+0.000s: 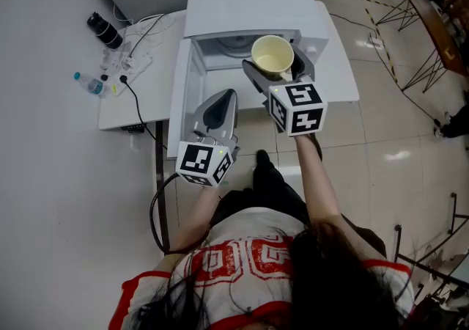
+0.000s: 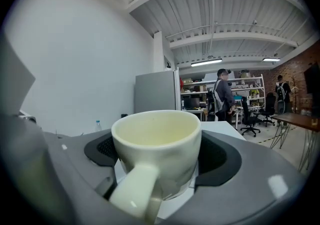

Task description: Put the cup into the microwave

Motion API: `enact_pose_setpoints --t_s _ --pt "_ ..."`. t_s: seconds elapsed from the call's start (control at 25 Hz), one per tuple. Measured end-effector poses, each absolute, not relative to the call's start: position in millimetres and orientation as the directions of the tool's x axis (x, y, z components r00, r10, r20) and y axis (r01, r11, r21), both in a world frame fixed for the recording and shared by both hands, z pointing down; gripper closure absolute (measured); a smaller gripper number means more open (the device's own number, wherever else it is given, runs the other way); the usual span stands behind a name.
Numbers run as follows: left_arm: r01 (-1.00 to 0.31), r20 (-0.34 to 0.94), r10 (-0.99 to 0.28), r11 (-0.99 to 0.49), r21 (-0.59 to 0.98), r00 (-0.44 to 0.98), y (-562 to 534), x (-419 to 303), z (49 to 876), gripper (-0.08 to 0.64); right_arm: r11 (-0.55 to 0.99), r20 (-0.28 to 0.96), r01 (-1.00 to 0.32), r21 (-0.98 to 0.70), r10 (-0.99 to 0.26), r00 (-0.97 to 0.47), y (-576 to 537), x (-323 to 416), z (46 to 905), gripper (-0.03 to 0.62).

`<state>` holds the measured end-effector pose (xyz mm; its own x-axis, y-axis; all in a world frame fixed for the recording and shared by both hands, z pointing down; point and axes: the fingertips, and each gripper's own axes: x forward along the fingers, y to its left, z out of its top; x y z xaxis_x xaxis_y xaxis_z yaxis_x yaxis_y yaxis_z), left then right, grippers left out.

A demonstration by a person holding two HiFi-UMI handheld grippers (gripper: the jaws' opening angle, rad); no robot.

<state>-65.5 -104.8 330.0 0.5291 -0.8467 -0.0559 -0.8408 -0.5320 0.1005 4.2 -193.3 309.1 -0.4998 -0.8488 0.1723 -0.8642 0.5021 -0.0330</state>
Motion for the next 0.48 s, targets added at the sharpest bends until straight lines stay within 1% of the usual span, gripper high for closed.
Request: enact_pose_setpoints --t_s 0.48 --pt "-0.854 -0.058 -0.861 -0.508 0.113 0.505 -130 -59 354 0.571 0.517 0.205 -0.854 -0.051 -0.832 -0.516 -203 6 352 0.138"
